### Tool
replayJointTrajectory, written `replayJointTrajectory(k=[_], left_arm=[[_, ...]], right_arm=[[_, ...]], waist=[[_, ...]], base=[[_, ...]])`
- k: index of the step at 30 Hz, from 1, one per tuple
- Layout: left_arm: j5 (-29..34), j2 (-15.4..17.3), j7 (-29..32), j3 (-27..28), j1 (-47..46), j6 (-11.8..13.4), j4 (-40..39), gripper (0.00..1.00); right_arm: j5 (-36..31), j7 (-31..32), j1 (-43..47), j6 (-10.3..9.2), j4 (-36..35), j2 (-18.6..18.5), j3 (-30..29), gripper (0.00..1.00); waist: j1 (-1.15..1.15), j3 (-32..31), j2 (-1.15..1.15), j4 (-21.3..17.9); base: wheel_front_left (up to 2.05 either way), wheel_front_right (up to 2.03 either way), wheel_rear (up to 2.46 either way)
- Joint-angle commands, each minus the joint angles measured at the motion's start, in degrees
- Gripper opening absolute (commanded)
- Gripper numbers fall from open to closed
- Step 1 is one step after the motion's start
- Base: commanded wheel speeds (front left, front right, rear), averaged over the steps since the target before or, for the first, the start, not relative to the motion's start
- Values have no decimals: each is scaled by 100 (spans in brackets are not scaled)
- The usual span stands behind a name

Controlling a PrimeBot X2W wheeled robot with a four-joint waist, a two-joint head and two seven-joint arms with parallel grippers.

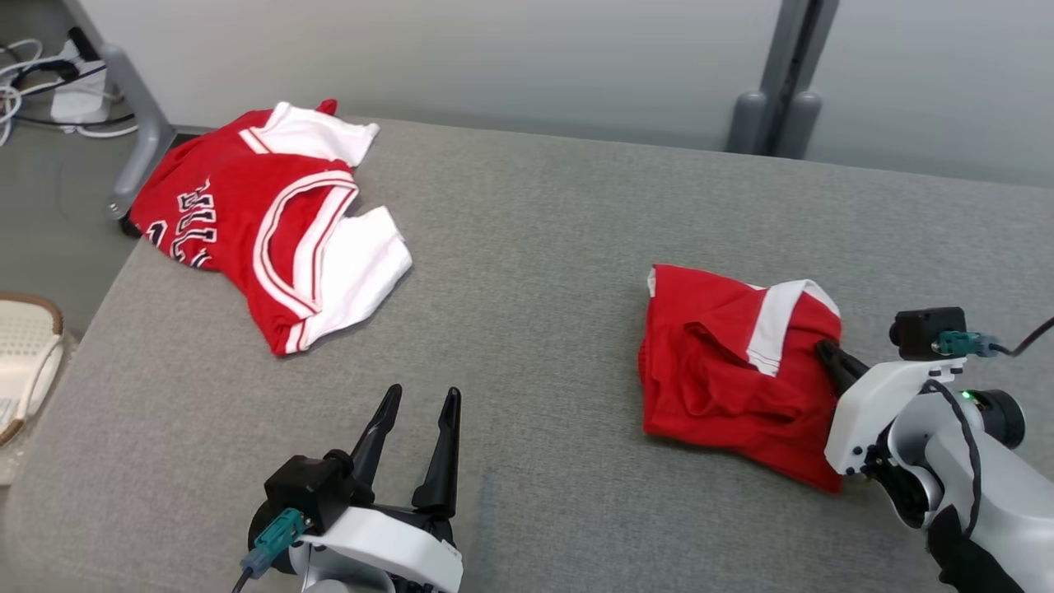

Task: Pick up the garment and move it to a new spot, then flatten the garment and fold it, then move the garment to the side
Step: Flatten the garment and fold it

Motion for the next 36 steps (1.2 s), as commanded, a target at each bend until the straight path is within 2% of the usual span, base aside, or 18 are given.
replayJointTrajectory(k=[1,13,21,28,33,34,35,36], left_arm=[[-27,22,-27,2,-104,13,-10,100],[-106,22,-27,-63,-95,83,-66,100],[-183,21,-27,-151,-173,124,-98,100],[-215,23,-27,-192,-259,161,-54,100],[-127,23,-27,-82,-162,135,-39,100],[-112,23,-27,-41,-135,125,-41,100],[-91,23,-27,11,-109,110,-43,100],[-62,25,-27,78,-96,99,-55,100]], right_arm=[[50,42,-72,1,23,41,34,0],[505,44,-367,1,-31,58,408,0],[600,95,-1014,1,-33,150,713,0],[734,-259,-1448,1,-49,366,979,0],[826,-671,-1253,0,-317,221,1202,0],[862,-748,-1196,0,-411,178,1211,11],[894,-807,-1138,1,-511,130,1211,31],[903,-858,-1081,1,-615,66,1203,45]], waist=[[0,63,0,107],[0,178,0,388],[0,379,0,423],[0,399,0,398],[0,190,0,225],[0,136,0,173],[0,83,0,112],[0,32,0,39]], base=[[0,0,0],[0,0,0],[0,0,0],[0,0,0],[0,0,0],[0,0,0],[0,0,0],[0,0,0]])
